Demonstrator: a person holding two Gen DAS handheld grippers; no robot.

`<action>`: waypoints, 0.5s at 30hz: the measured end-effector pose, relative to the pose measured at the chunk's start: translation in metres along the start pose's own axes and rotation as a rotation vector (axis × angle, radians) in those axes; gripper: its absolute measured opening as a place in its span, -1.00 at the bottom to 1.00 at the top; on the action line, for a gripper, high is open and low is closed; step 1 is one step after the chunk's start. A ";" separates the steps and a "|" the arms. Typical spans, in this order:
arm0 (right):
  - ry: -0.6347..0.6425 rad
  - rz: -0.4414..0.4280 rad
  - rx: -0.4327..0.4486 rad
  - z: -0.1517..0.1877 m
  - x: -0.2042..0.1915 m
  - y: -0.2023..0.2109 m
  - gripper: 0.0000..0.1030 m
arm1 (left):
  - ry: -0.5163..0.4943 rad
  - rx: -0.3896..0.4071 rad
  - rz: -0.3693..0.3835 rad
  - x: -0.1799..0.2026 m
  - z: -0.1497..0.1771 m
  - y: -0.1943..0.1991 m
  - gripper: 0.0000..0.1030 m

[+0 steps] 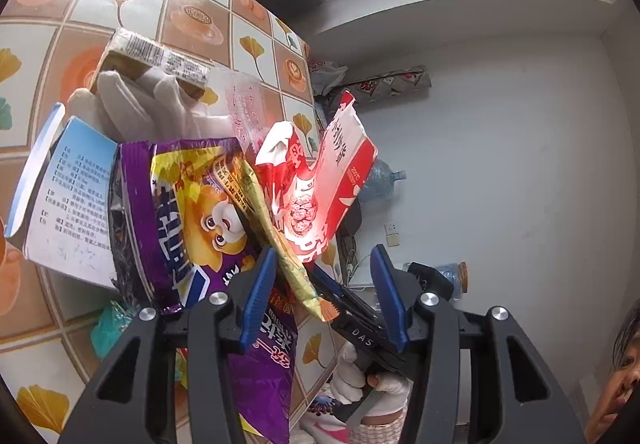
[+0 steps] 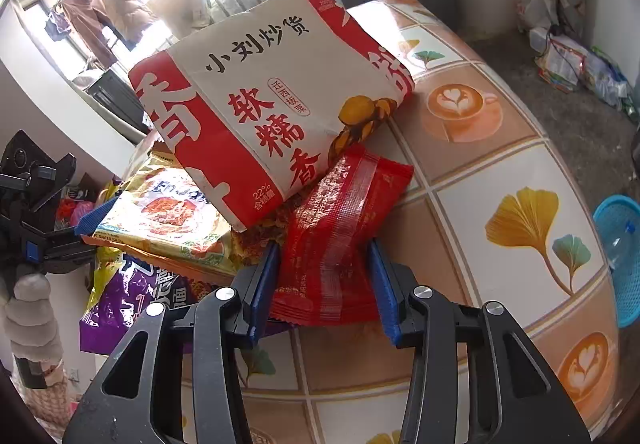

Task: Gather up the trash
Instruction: 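Grasp the red packet with the right gripper while the left grasps the Enaak pack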

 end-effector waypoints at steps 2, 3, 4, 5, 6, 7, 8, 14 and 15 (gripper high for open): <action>0.002 0.002 0.001 0.000 0.002 -0.001 -0.21 | -0.001 -0.006 0.011 0.002 0.002 -0.002 -0.19; 0.003 0.004 0.002 0.000 0.001 -0.001 -0.22 | -0.006 -0.010 -0.001 0.002 0.003 -0.005 -0.22; 0.004 0.004 0.003 0.000 0.001 -0.002 -0.22 | -0.011 -0.013 -0.025 0.002 0.004 -0.007 -0.27; 0.003 0.005 0.004 0.001 0.000 -0.002 -0.23 | -0.017 -0.016 -0.052 0.001 0.005 -0.011 -0.30; 0.004 0.005 0.005 0.001 0.000 -0.003 -0.23 | -0.022 -0.016 -0.076 0.000 0.006 -0.013 -0.39; 0.004 0.005 0.006 0.001 0.000 -0.003 -0.23 | -0.027 -0.013 -0.100 -0.002 0.006 -0.015 -0.50; 0.004 0.006 0.007 0.002 0.000 -0.003 -0.24 | -0.037 -0.010 -0.126 -0.003 0.006 -0.016 -0.55; -0.012 0.002 0.014 0.002 0.006 0.002 -0.39 | -0.100 0.004 -0.238 -0.004 0.009 -0.013 -0.92; -0.018 0.001 0.016 0.002 0.007 0.003 -0.45 | -0.106 0.007 -0.244 -0.004 0.010 -0.011 -0.94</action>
Point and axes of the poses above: each gripper's, at about its wrist camera, not at the fingertips, and y roughly against the way its jaws point, x to its right, z to its underside, the point moved 6 cm from there along -y, roughly the way its jaws point, and after that the axes turned 3 degrees about -x, right-handed, at the moved point
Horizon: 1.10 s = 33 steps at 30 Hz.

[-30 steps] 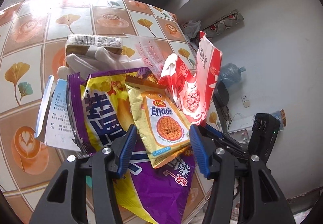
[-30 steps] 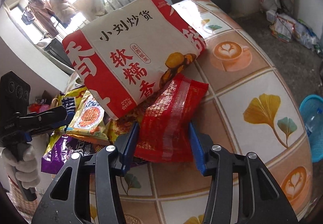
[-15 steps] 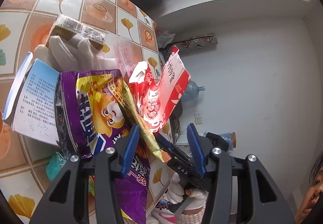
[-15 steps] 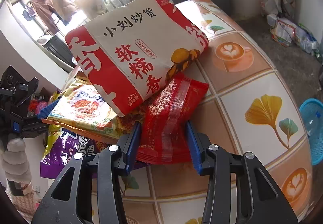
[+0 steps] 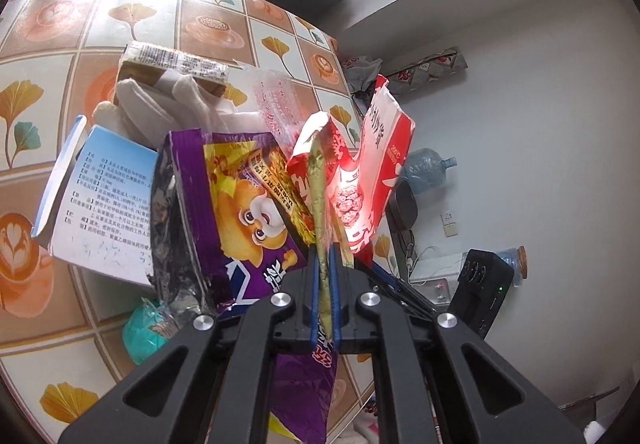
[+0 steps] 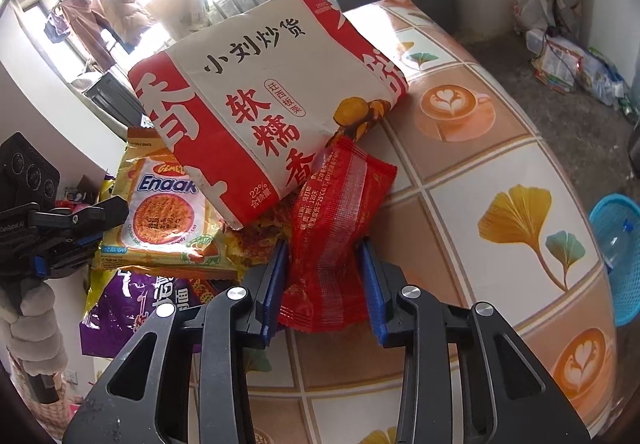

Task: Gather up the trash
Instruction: 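Grasp the red packet with the right gripper while the left grasps the Enaak pack, then carry both packets over the blue wastebasket and open both grippers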

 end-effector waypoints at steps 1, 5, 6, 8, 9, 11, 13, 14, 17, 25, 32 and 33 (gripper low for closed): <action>-0.005 0.000 0.001 0.000 0.001 0.002 -0.48 | -0.008 0.003 -0.004 0.001 0.001 0.002 -0.95; -0.030 -0.011 0.014 0.001 0.006 0.011 -0.62 | -0.035 0.024 -0.028 0.001 0.003 0.015 -0.96; -0.036 -0.012 0.018 0.001 0.009 0.013 -0.65 | -0.042 0.032 -0.034 0.002 0.004 0.020 -0.96; -0.045 -0.017 0.027 0.001 0.012 0.018 -0.67 | -0.058 0.054 -0.047 0.004 0.004 0.028 -0.96; -0.050 -0.019 0.032 0.002 0.013 0.020 -0.69 | -0.067 0.066 -0.054 0.005 0.004 0.033 -0.97; -0.056 -0.022 0.042 0.002 0.014 0.025 -0.70 | -0.082 0.094 -0.064 0.009 0.005 0.042 -0.97; -0.060 -0.022 0.058 0.002 0.015 0.031 -0.70 | -0.097 0.119 -0.062 0.013 0.005 0.053 -0.97; -0.063 -0.021 0.066 0.002 0.016 0.033 -0.70 | -0.106 0.132 -0.056 0.016 0.005 0.058 -0.97; -0.076 -0.021 0.087 0.000 0.021 0.042 -0.71 | -0.150 0.171 -0.036 0.028 0.006 0.074 -0.97; -0.117 -0.034 0.169 0.001 0.033 0.070 -0.71 | -0.251 0.230 0.060 0.066 0.003 0.101 -0.97; -0.151 -0.046 0.235 0.000 0.047 0.094 -0.71 | -0.366 0.287 0.122 0.110 0.003 0.118 -0.97; -0.158 -0.048 0.245 0.000 0.050 0.097 -0.71 | -0.380 0.288 0.129 0.115 0.004 0.118 -0.97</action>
Point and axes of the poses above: each gripper's, at about its wrist camera, not at the fingertips, and y roughly against the way its jaws point, x to its right, z to its underside, the point moved 6 cm from there along -y, roughly the way its jaws point, and after that the axes turned 3 degrees about -x, right-handed, at the moved point
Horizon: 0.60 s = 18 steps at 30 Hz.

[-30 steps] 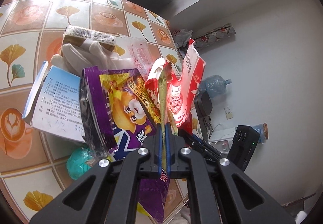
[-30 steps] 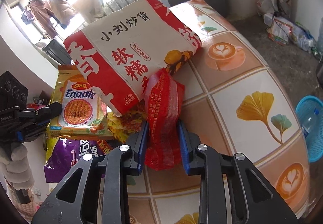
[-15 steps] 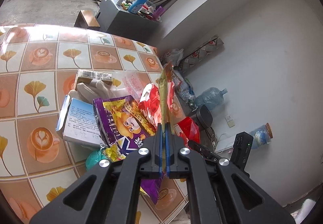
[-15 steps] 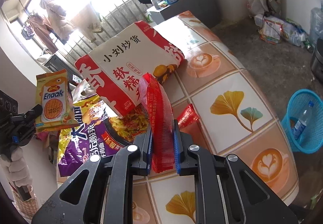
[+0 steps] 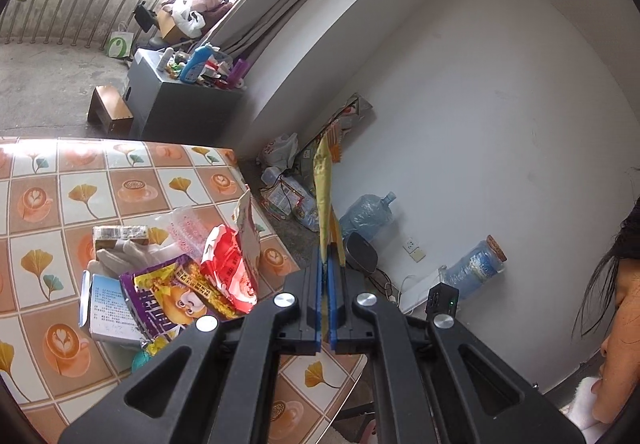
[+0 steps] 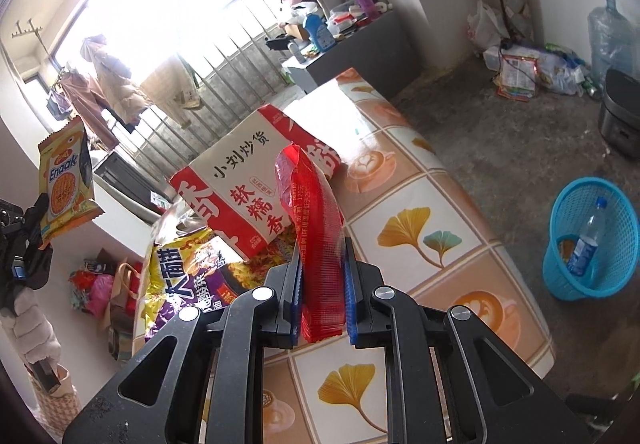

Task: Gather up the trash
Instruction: 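Carry both packets over the blue wastebasket and open both grippers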

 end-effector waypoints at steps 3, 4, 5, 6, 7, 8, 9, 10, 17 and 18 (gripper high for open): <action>-0.019 -0.003 0.026 -0.003 0.007 0.009 -0.71 | -0.032 -0.010 0.020 0.014 -0.001 -0.010 -0.97; -0.026 -0.003 0.033 -0.004 0.010 0.012 -0.71 | -0.039 -0.017 0.023 0.018 -0.001 -0.015 -0.97; -0.033 -0.003 0.040 -0.004 0.013 0.014 -0.71 | -0.044 -0.027 0.029 0.022 0.000 -0.022 -0.97; -0.040 -0.004 0.047 -0.004 0.015 0.017 -0.71 | -0.049 -0.038 0.035 0.025 0.001 -0.028 -0.97; -0.045 -0.004 0.053 -0.005 0.017 0.019 -0.71 | -0.055 -0.049 0.042 0.030 0.002 -0.034 -0.97; -0.051 -0.002 0.059 -0.005 0.020 0.021 -0.71 | -0.063 -0.061 0.048 0.034 0.004 -0.041 -0.97; -0.057 -0.001 0.064 -0.006 0.022 0.023 -0.71 | -0.070 -0.073 0.055 0.038 0.005 -0.048 -0.97; -0.064 -0.001 0.069 -0.006 0.025 0.025 -0.71 | -0.077 -0.085 0.062 0.043 0.006 -0.056 -0.97; -0.128 0.034 0.117 -0.007 0.059 0.044 -0.71 | -0.129 -0.186 0.120 0.079 0.013 -0.125 -0.97; -0.141 0.043 0.126 -0.007 0.065 0.048 -0.71 | -0.140 -0.201 0.129 0.085 0.014 -0.136 -0.97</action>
Point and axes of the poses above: each gripper's, at about its wrist camera, not at the fingertips, and y roughly against the way its jaws point, x to its right, z to its underside, the point moved 6 cm from there along -y, roughly the way its jaws point, and after that the axes turned 3 degrees about -x, right-handed, at the moved point
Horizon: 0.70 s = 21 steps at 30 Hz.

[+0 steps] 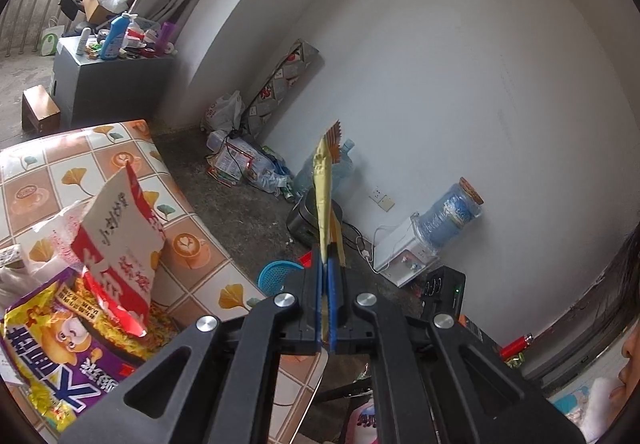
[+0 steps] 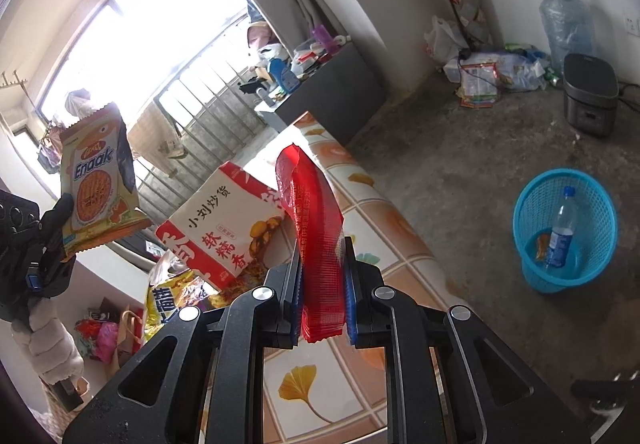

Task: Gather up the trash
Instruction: 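Carry both packets over the blue wastebasket and open both grippers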

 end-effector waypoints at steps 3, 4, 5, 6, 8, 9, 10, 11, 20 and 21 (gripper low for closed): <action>-0.046 0.053 0.034 -0.005 0.026 0.011 -0.71 | -0.028 -0.055 0.011 0.012 -0.002 -0.041 -0.97; -0.064 0.075 0.046 -0.006 0.035 0.015 -0.71 | -0.035 -0.076 0.013 0.015 -0.002 -0.056 -0.97; -0.087 0.097 0.058 -0.008 0.047 0.019 -0.71 | -0.042 -0.095 0.012 0.018 -0.003 -0.070 -0.97; -0.114 0.117 0.069 -0.010 0.059 0.023 -0.71 | -0.049 -0.116 0.010 0.021 -0.003 -0.085 -0.97; -0.176 0.161 0.093 -0.012 0.086 0.031 -0.71 | -0.069 -0.155 0.011 0.027 -0.001 -0.115 -0.97; -0.210 0.184 0.102 -0.012 0.100 0.034 -0.71 | -0.081 -0.177 0.010 0.031 0.001 -0.131 -0.97; -0.248 0.204 0.112 -0.012 0.114 0.038 -0.71 | -0.092 -0.200 0.002 0.034 0.003 -0.147 -0.97; -0.283 0.217 0.120 -0.012 0.127 0.040 -0.71 | -0.106 -0.223 -0.001 0.037 0.005 -0.163 -0.97; -0.524 0.309 0.094 -0.006 0.220 0.028 -0.71 | -0.180 -0.451 -0.026 0.054 0.037 -0.306 -0.96; -0.544 0.312 0.090 -0.006 0.228 0.022 -0.70 | -0.189 -0.470 -0.032 0.054 0.041 -0.321 -0.96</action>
Point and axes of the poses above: each gripper's, at about its wrist camera, not at the fingertips, and y roughly against the way its jaws point, x to its right, z to its underside, the point moved 6 cm from there along -y, roughly the way its jaws point, and after that the axes turned 3 degrees about -x, right-handed, at the moved point
